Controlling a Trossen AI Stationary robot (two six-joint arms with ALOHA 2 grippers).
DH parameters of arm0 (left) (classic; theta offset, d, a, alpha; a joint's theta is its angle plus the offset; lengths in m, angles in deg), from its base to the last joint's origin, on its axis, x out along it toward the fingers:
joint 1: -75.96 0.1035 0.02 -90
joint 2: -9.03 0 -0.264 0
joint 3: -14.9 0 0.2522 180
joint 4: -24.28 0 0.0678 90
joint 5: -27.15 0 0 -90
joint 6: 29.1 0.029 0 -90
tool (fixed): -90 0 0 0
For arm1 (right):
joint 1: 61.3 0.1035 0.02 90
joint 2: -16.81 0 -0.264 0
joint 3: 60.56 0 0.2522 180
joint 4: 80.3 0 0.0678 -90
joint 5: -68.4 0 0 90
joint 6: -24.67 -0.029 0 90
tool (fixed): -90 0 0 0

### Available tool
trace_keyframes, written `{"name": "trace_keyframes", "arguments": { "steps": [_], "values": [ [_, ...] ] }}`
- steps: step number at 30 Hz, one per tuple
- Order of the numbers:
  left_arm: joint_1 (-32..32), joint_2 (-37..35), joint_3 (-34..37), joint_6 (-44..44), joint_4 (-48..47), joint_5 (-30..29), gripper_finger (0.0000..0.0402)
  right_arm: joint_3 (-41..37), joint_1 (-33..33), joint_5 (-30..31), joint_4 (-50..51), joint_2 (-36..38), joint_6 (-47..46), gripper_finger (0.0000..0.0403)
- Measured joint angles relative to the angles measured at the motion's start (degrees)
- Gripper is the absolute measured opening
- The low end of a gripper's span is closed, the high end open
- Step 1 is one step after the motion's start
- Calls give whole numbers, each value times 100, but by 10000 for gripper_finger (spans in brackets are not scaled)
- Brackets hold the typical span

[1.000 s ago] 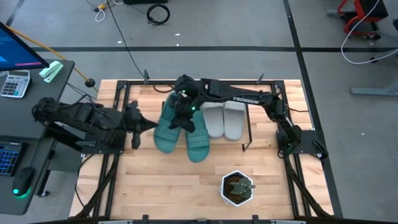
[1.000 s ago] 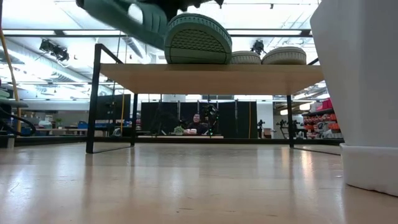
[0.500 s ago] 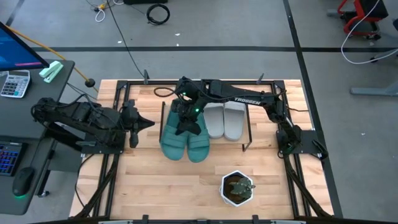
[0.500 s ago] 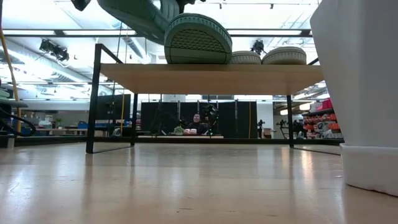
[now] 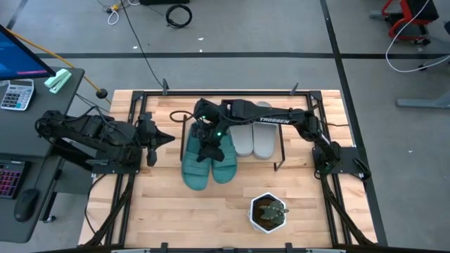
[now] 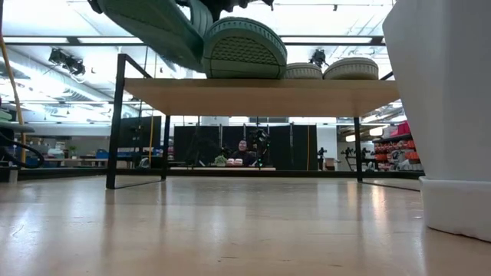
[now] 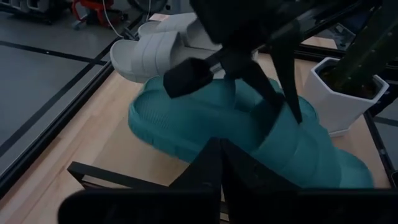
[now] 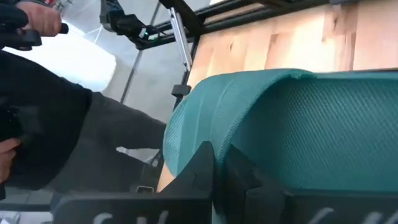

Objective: Pick and place slides into the shelf
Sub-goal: Put the green slide on the shelf

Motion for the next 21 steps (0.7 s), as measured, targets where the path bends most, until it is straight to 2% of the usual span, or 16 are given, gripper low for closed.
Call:
{"name": "trace_keyframes", "arguments": {
  "steps": [9,17,21],
  "values": [
    [0,2,0,-30,5,2,25,2,-80,236,-29,7,276,12],
    [0,1,2,-83,8,2,6,22,-132,-13,27,-389,308,13],
    [-2,2,4,-168,-30,54,10,22,-134,-27,56,-404,309,14]
  ]
}}
